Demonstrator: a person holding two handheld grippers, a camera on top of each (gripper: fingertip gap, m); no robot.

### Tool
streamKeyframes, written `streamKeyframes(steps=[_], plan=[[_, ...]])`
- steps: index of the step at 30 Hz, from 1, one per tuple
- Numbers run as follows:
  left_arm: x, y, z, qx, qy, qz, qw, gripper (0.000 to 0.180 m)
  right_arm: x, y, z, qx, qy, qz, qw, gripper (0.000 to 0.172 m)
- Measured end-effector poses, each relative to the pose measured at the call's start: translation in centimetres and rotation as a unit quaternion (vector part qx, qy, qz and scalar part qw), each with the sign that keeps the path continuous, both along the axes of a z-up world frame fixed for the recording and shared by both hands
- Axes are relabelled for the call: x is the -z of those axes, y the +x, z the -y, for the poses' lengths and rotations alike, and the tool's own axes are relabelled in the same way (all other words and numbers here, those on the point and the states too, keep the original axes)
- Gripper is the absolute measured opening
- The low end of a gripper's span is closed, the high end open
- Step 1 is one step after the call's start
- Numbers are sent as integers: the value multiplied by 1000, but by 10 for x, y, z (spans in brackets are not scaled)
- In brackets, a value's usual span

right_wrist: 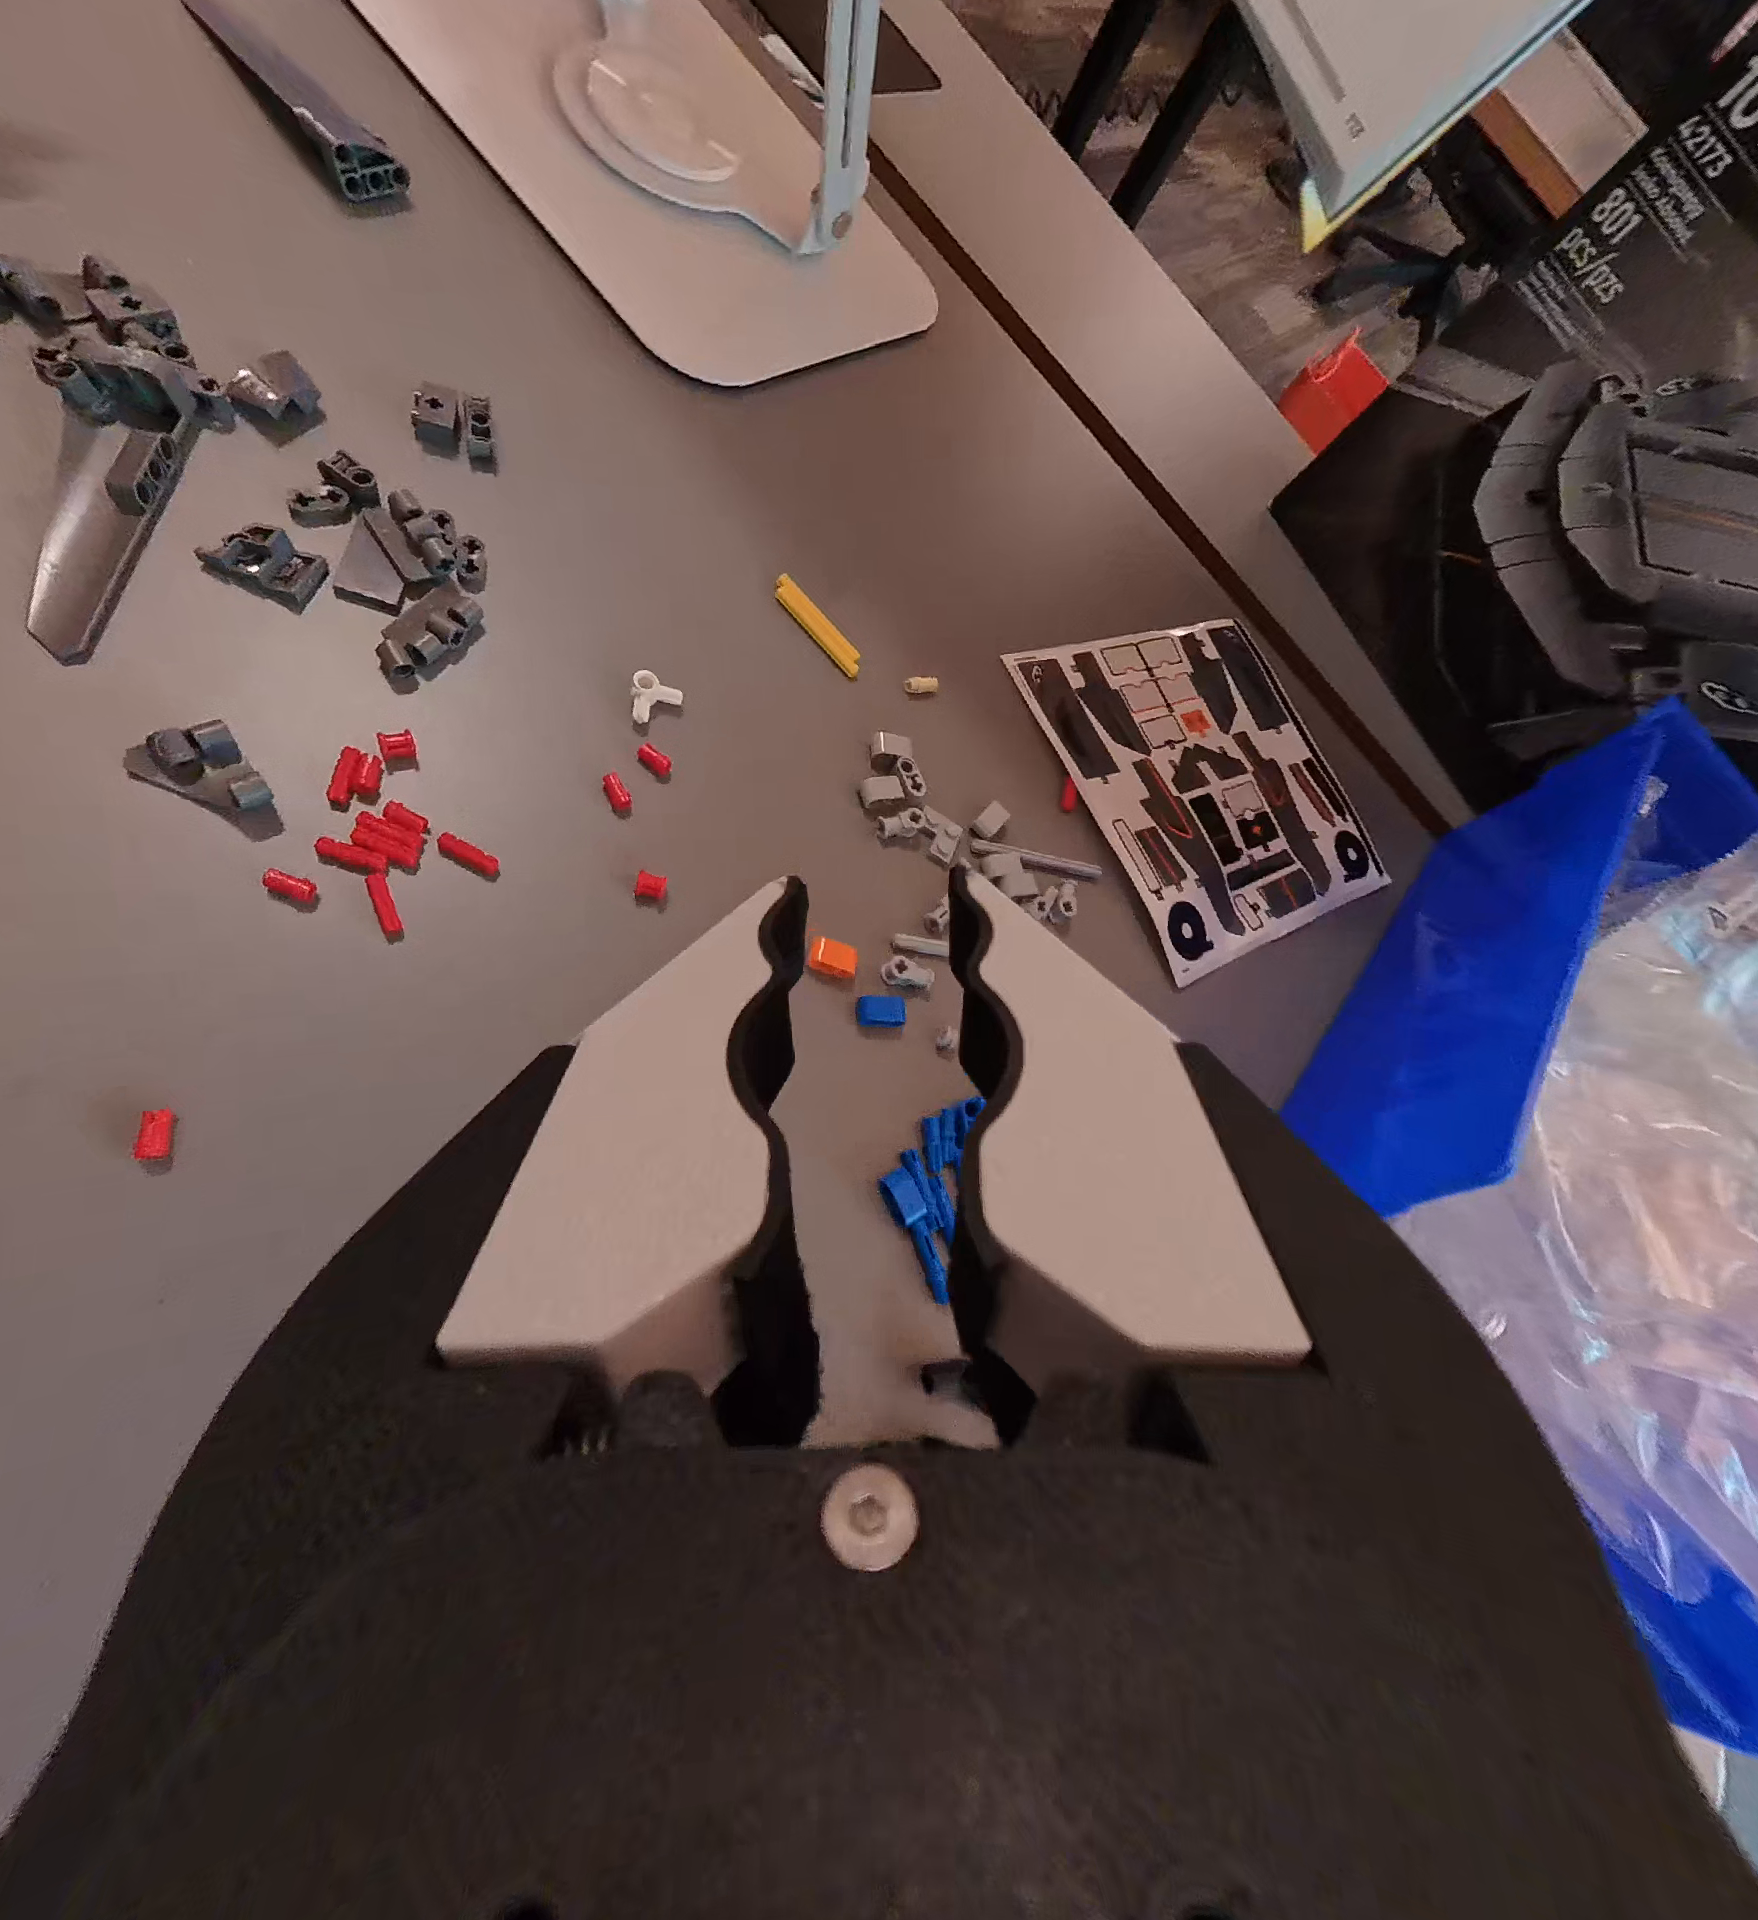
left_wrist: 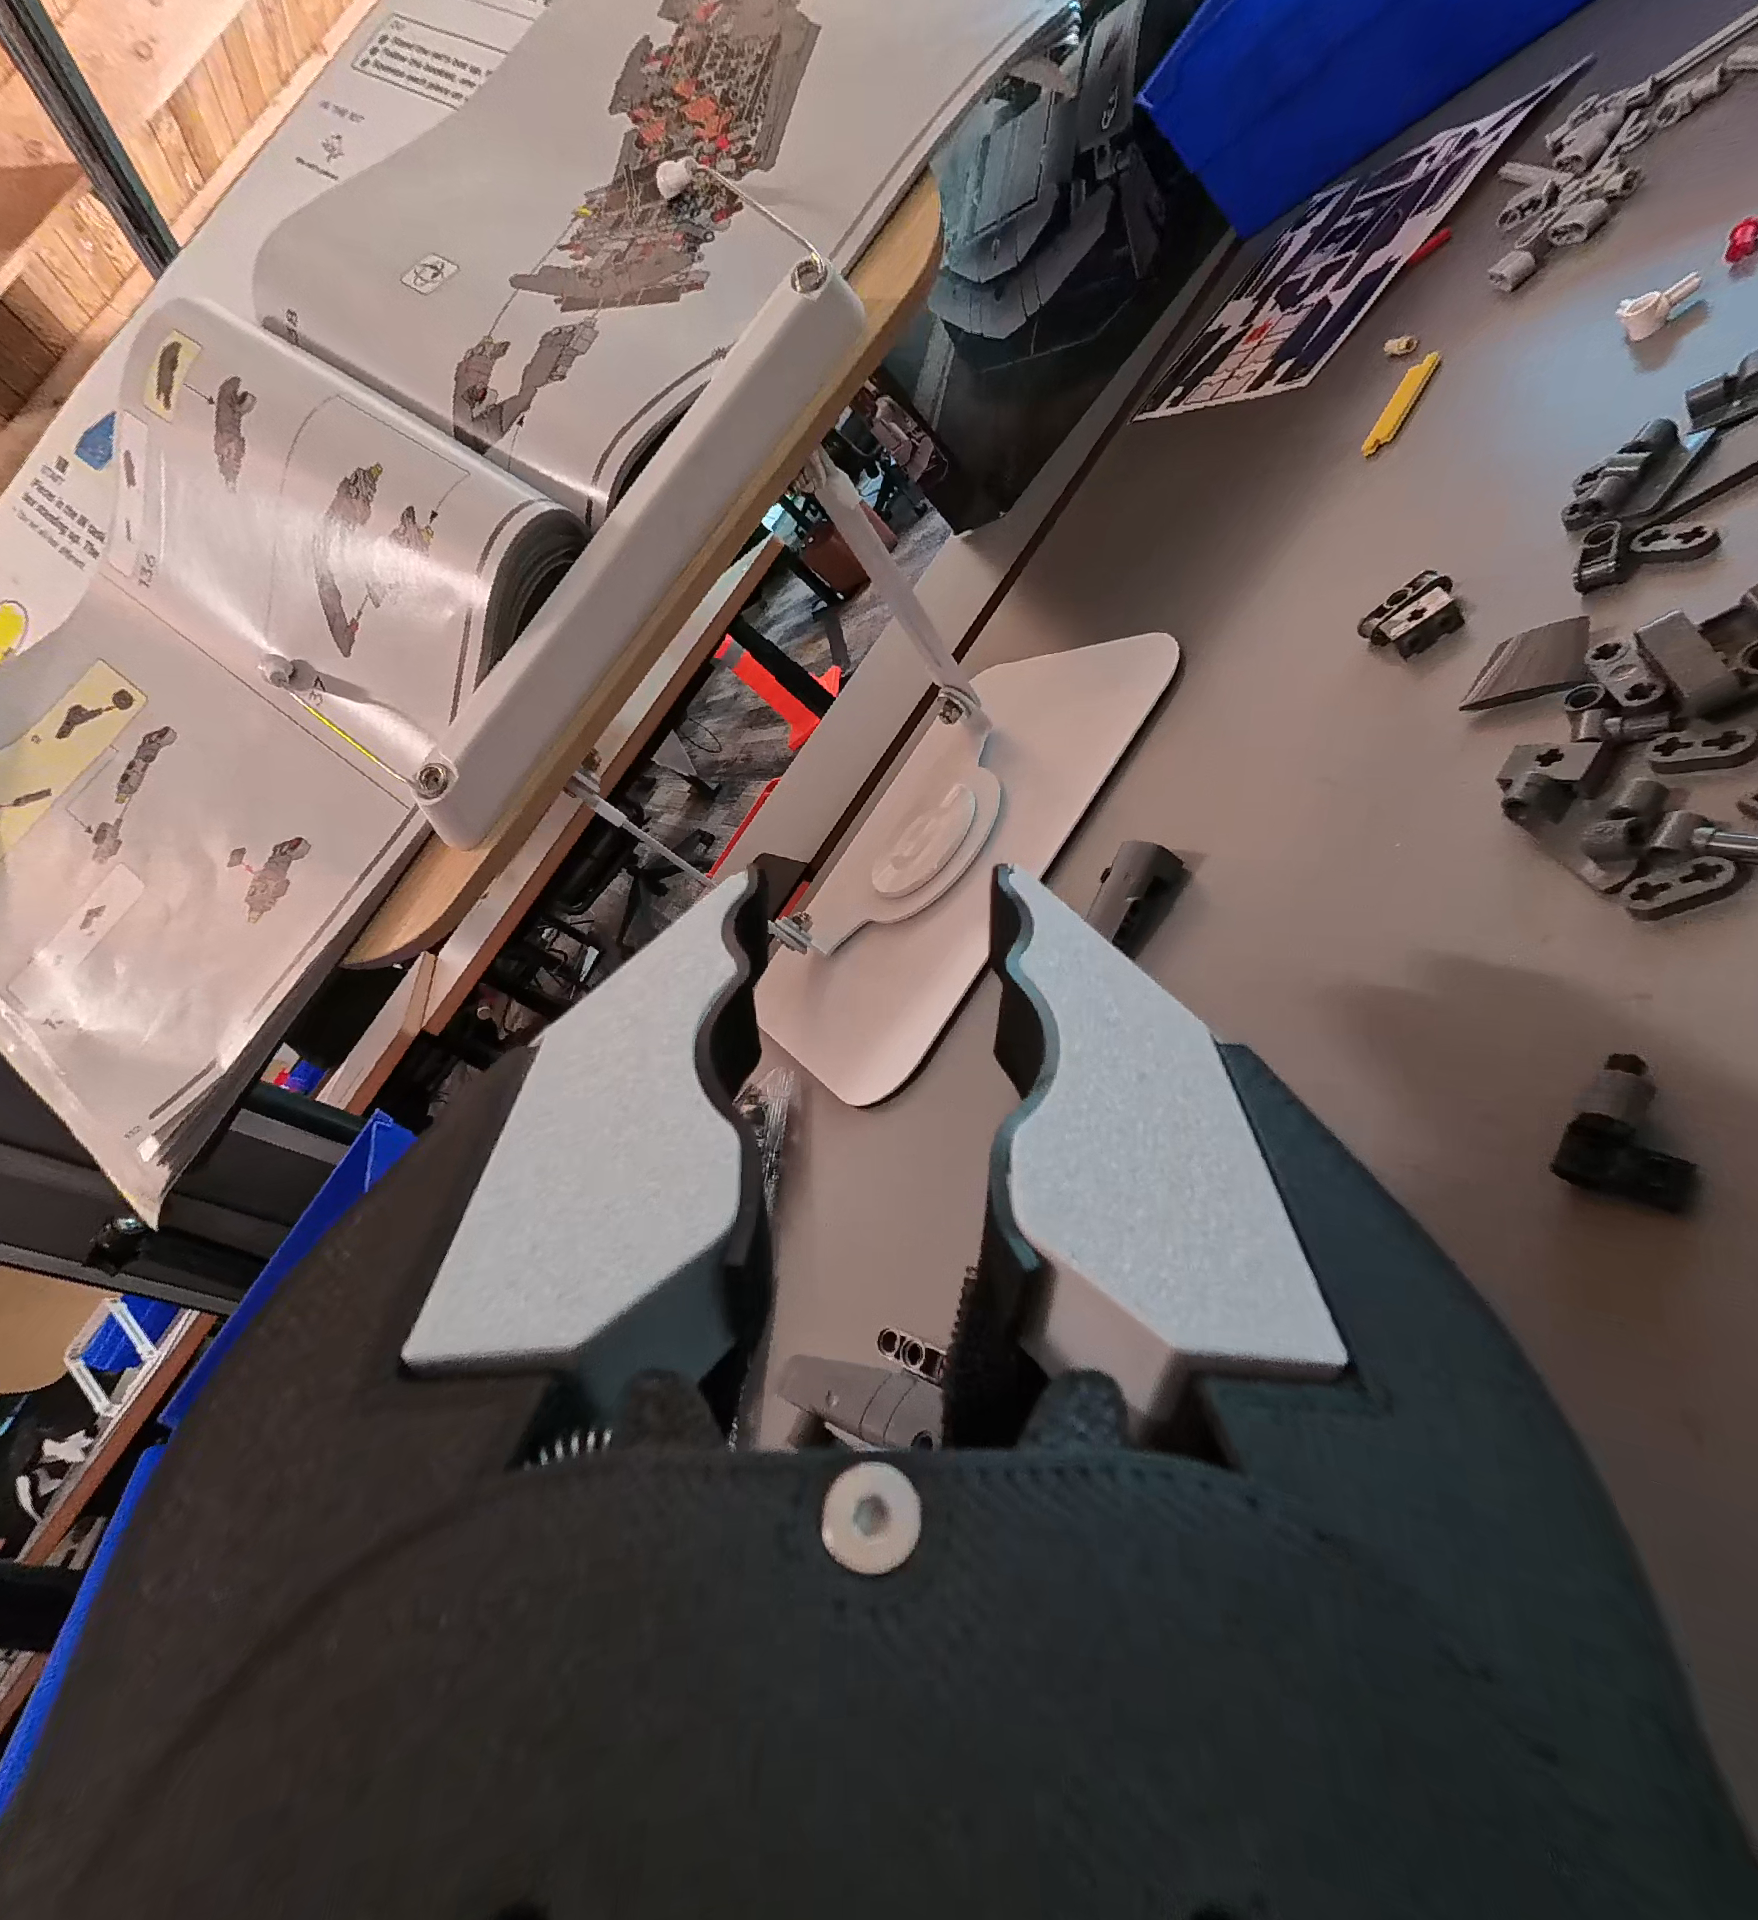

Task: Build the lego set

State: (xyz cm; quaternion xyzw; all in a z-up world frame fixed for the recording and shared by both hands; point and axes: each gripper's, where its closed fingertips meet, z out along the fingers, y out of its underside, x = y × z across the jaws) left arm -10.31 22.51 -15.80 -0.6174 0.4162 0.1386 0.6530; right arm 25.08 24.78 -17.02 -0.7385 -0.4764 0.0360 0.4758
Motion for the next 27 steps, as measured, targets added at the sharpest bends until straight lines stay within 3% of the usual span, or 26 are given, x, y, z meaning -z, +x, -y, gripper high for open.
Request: streamKeyframes(steps=[20, 27], plan=[[-1, 1, 2, 10, -9, 7, 1000, 41, 26, -56, -50, -29, -26, -6, 999, 27], [0, 2, 3, 16, -17, 9, 1000, 42, 32, -95, -24, -116, -60, -7, 991, 21]])
